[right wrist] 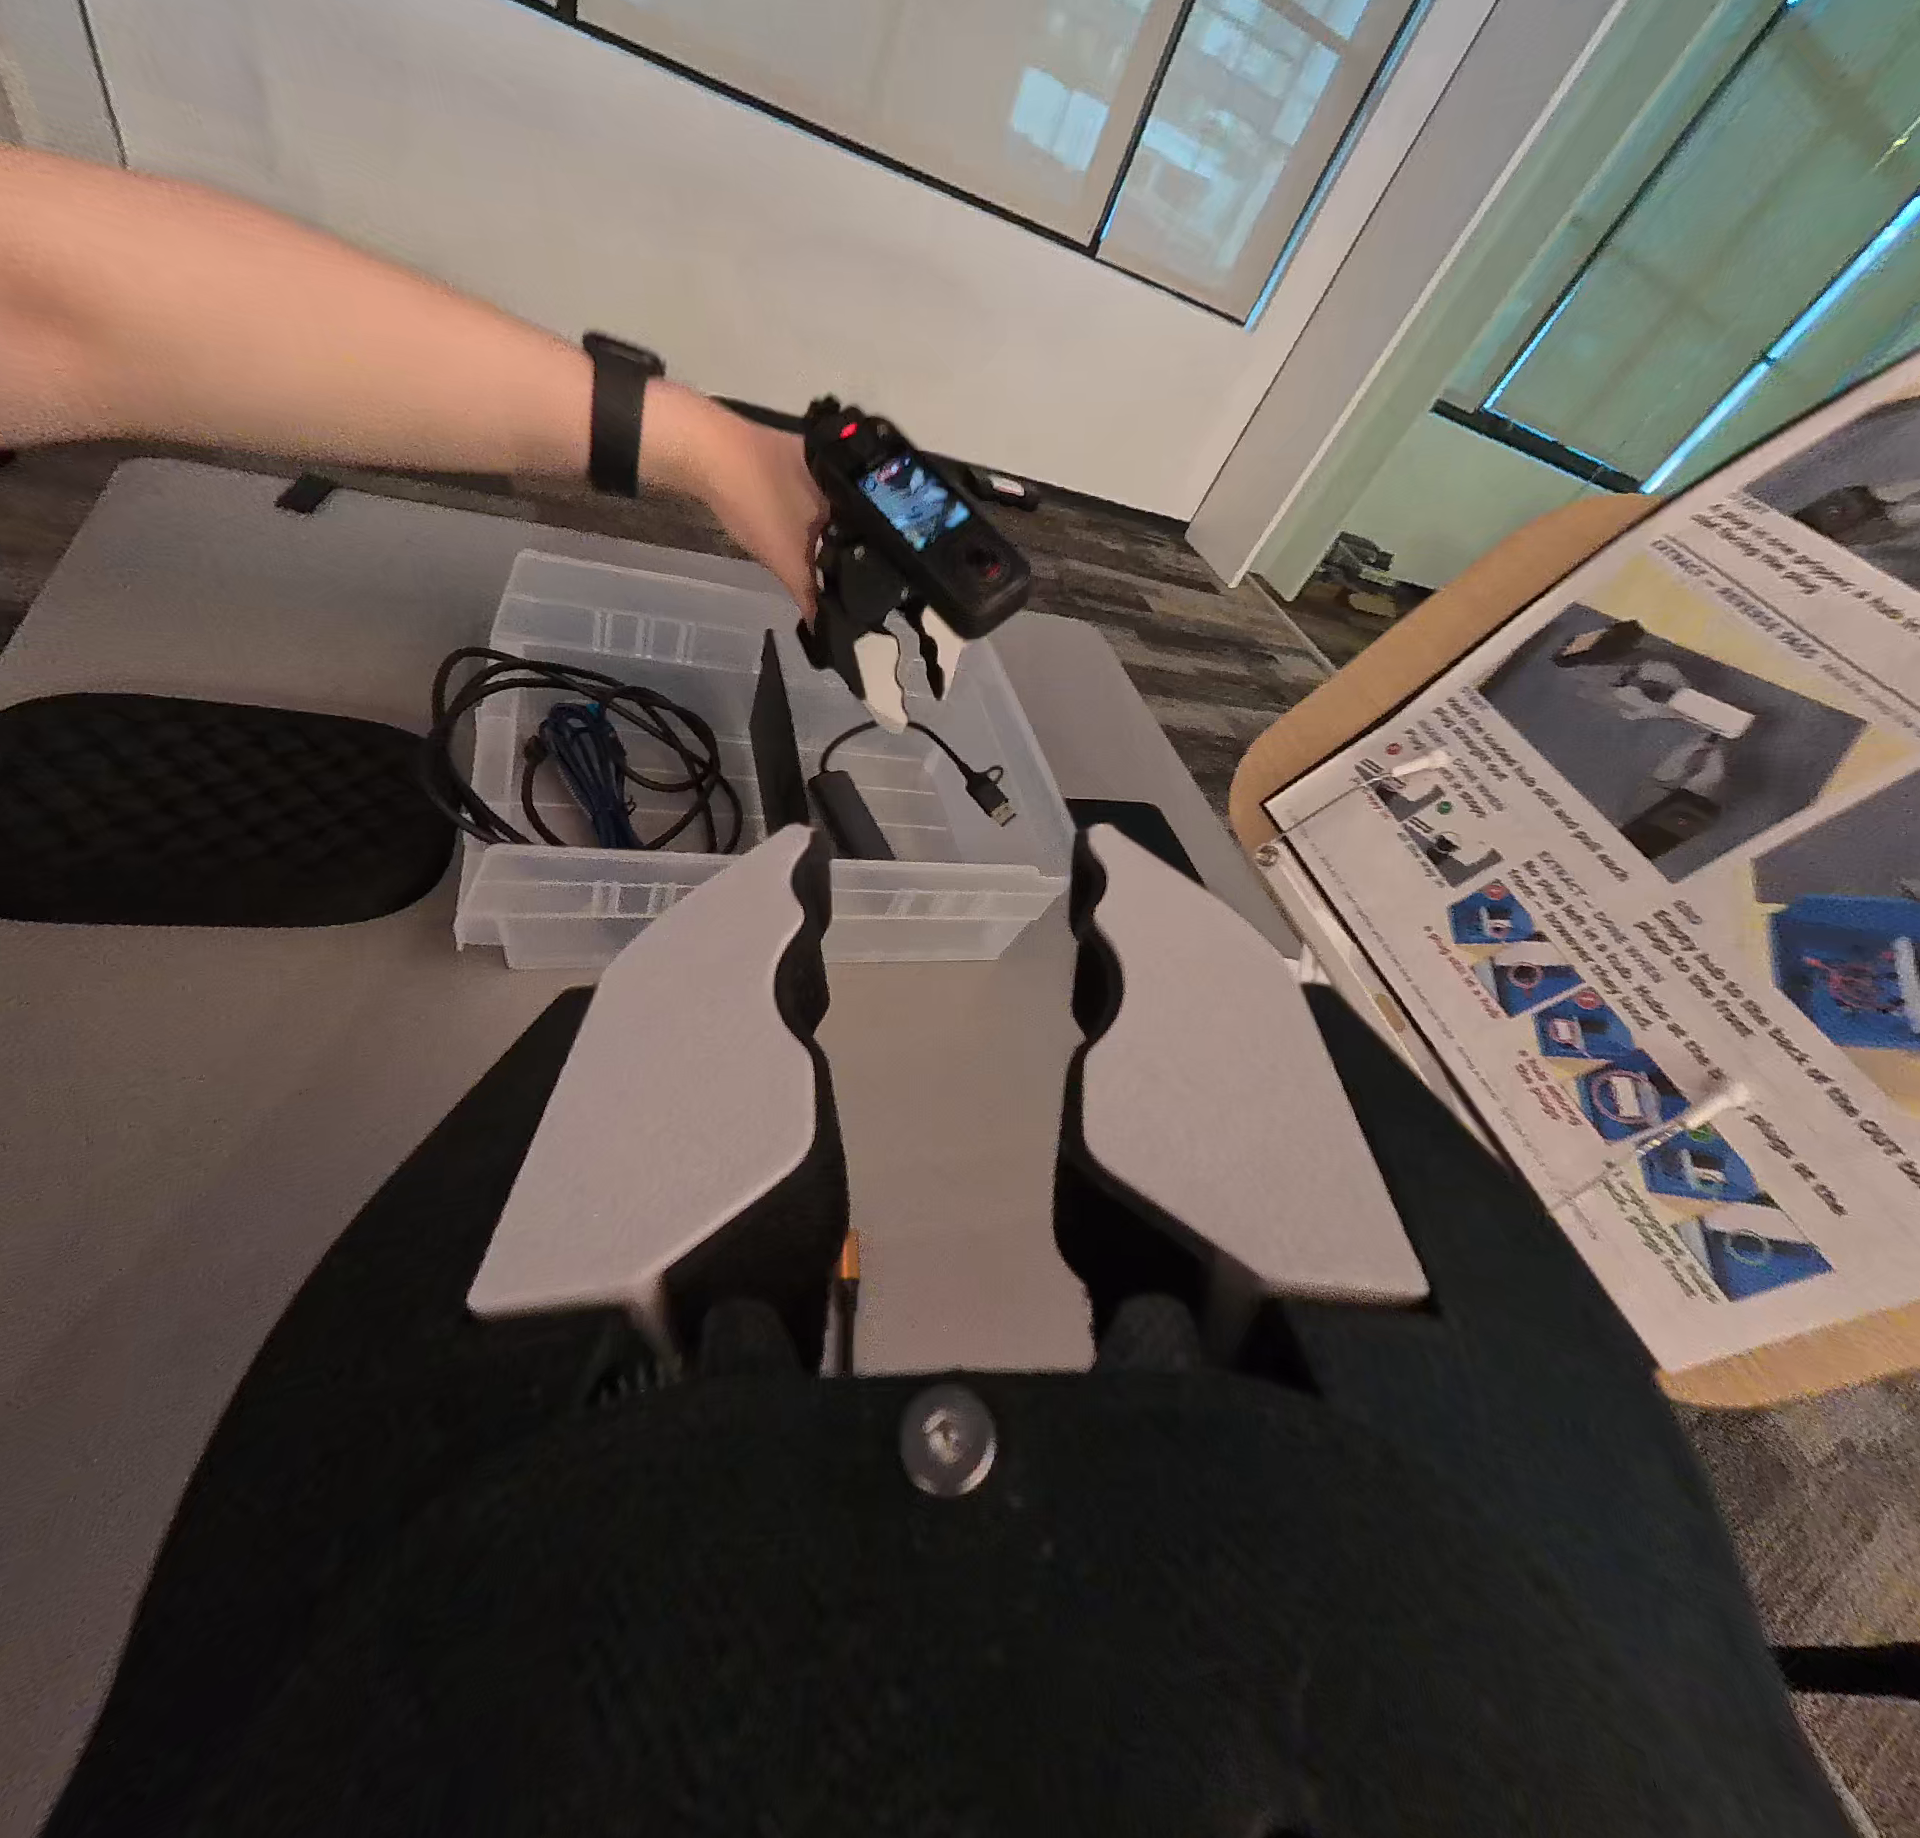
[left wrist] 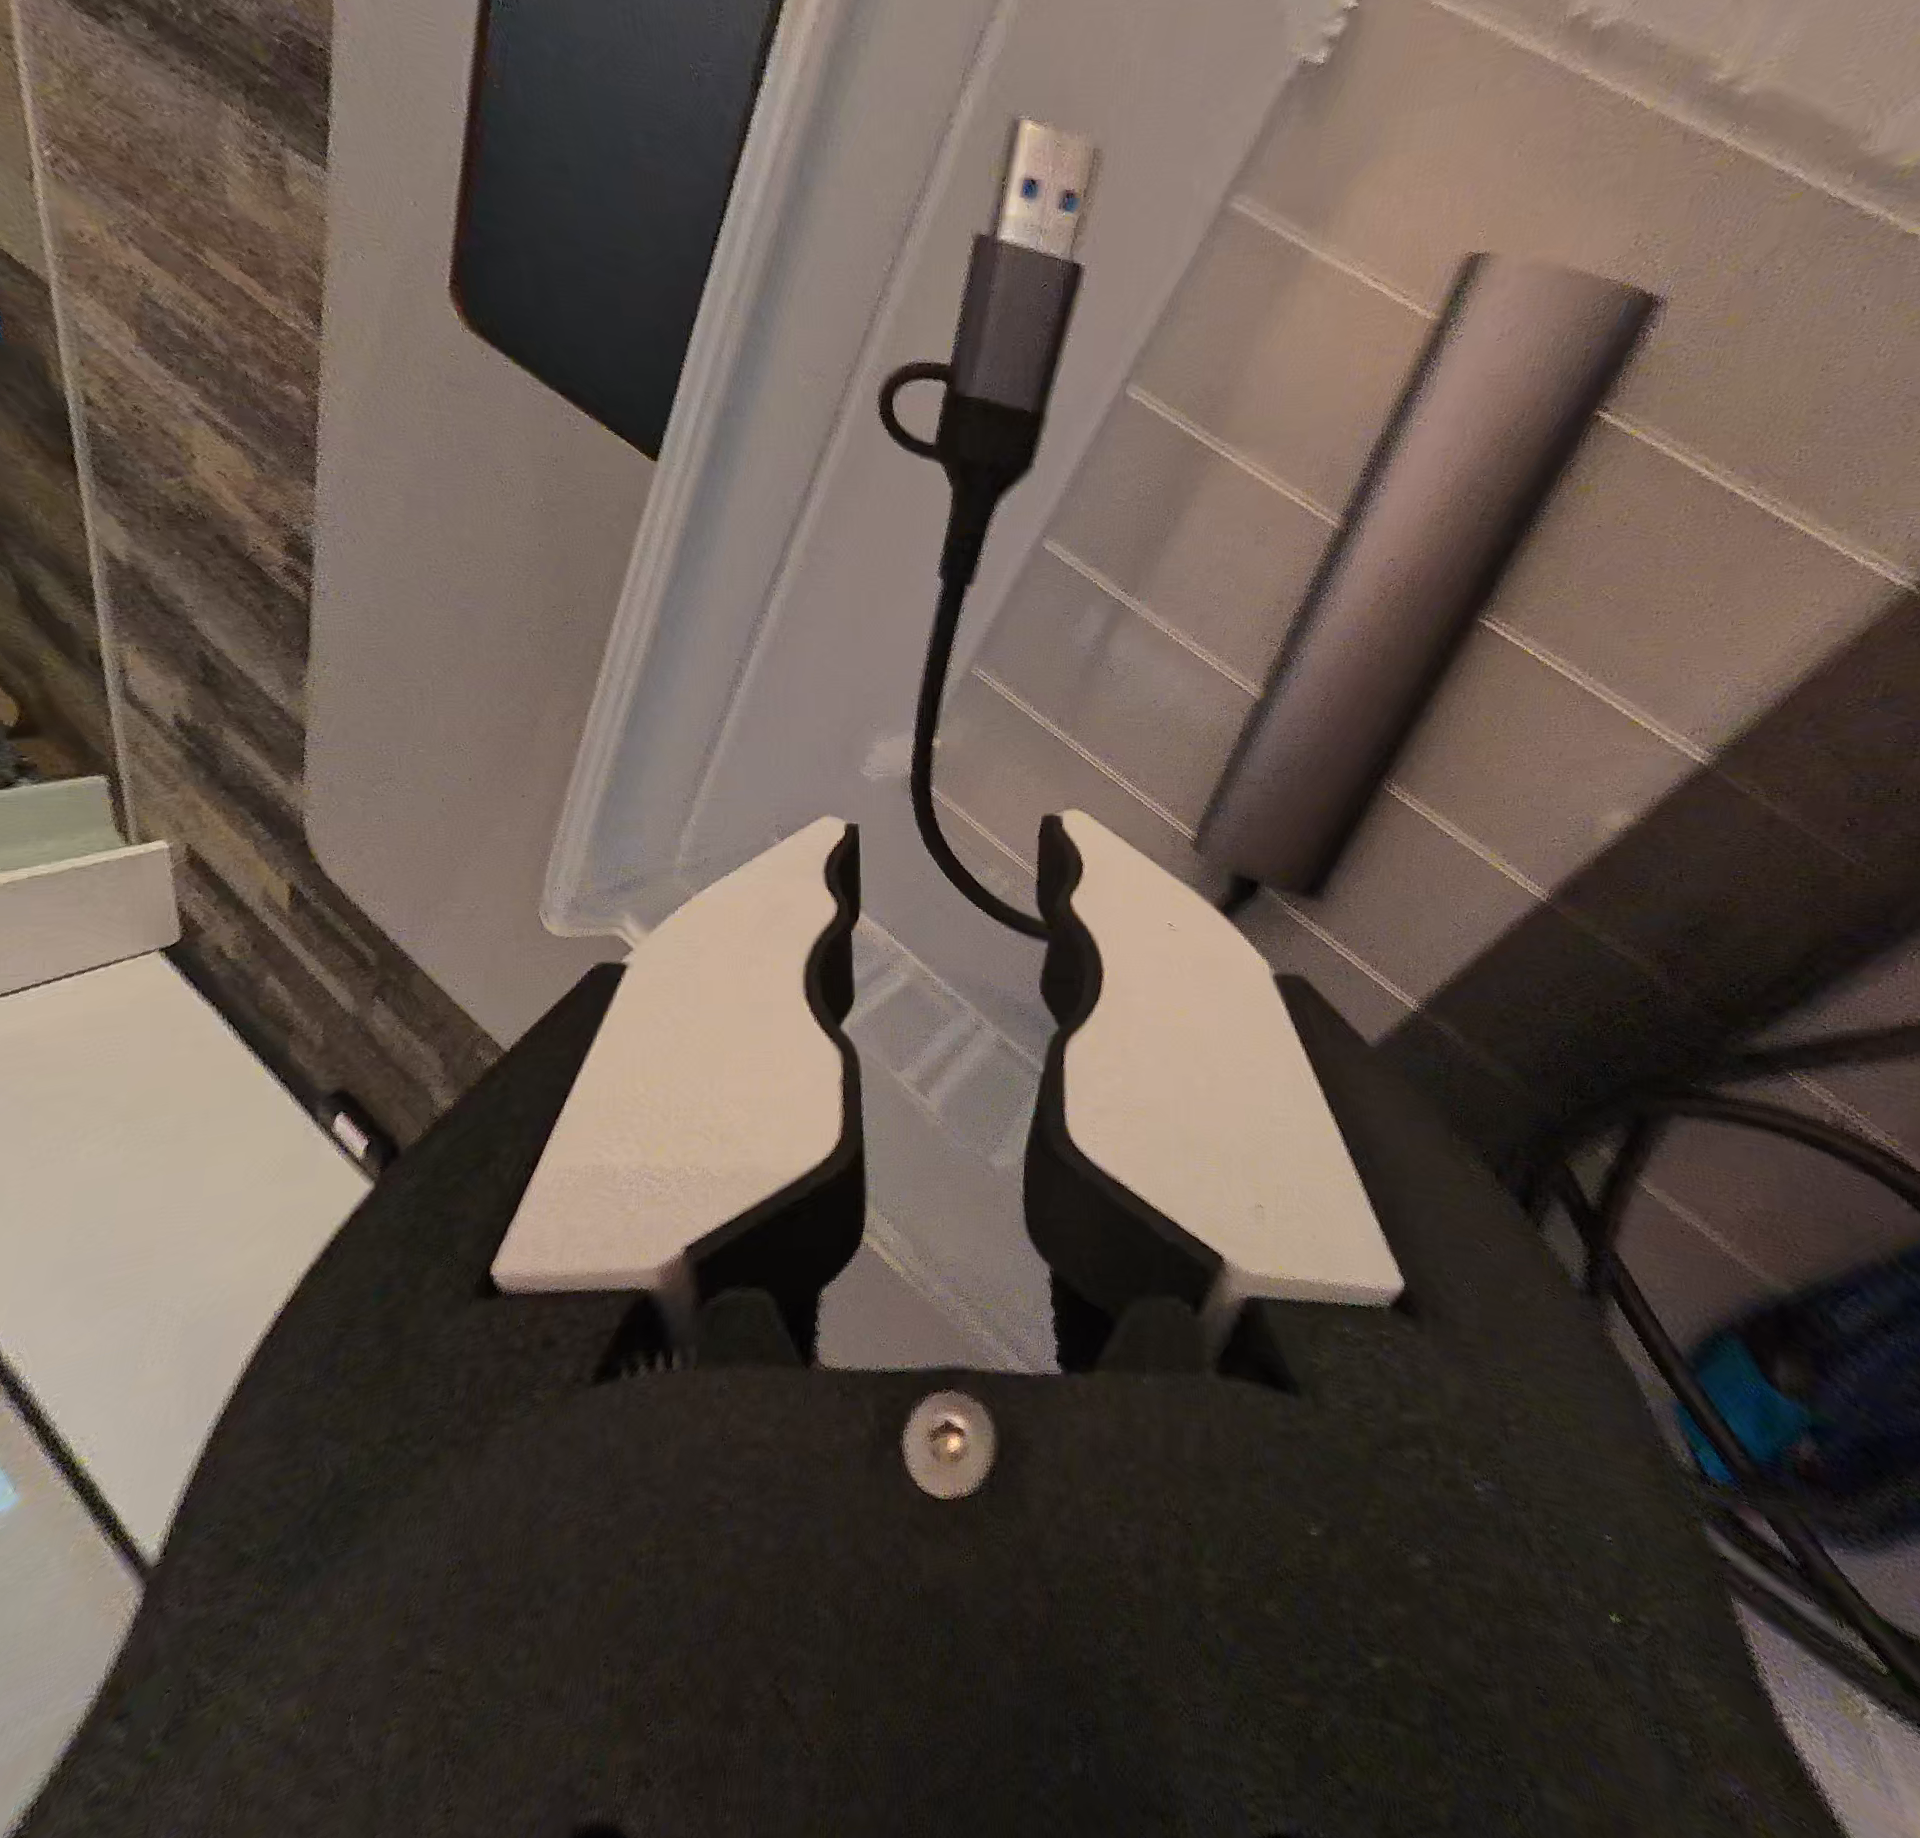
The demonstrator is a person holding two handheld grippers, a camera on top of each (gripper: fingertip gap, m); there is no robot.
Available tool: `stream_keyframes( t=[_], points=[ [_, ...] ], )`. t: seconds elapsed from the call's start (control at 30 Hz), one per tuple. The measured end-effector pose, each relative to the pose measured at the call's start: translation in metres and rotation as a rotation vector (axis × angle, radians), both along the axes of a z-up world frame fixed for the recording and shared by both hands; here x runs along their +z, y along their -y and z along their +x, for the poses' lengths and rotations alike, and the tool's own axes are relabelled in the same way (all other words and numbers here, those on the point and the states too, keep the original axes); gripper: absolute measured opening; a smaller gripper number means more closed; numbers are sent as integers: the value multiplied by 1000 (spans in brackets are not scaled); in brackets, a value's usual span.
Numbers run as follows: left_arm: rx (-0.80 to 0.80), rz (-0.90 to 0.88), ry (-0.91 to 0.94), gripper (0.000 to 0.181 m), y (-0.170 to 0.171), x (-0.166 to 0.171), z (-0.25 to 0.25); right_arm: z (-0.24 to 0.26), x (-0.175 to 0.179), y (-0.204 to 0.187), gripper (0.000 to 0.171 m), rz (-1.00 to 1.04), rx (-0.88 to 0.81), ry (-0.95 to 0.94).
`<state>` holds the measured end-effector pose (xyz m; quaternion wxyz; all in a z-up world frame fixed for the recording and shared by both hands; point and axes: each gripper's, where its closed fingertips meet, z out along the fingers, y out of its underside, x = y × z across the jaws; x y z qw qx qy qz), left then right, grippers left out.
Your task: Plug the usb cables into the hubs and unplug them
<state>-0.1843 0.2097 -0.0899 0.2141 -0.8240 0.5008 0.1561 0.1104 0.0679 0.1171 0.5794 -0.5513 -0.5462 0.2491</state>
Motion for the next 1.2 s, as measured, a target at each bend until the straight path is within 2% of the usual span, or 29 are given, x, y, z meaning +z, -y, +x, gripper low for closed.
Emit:
stream_keyframes(
  t=[0.13, 0.37, 0.57, 0.67, 0.8, 0.93, 1.2],
  points=[
    [-2, 79, -53, 32, -23, -7, 4, 13, 4, -8, 45, -6, -26, -21],
    [-96, 65, -182, 29, -24, -26, 12, 19, -2, -18, 45, -29, -38, -11],
    [-101, 43, -316, 3, -33, -36, 2, 14, -11, -18, 45, -26, -26, 30],
    [-110, 55, -338, 2, -32, -35, 4, 13, -11, -15, 45, -17, -15, 41],
    [-100, 95, -254, 2, -26, -16, 13, 14, -11, -11, 45, -9, -5, 47],
    [-103, 149, -262, 2, -18, 12, 15, 16, -6, -5, 45, 7, 4, 45],
    [-126, 308, -225, 2, 8, 114, 49, 18, 12, 25, 45, 93, 55, 34]
  ],
)
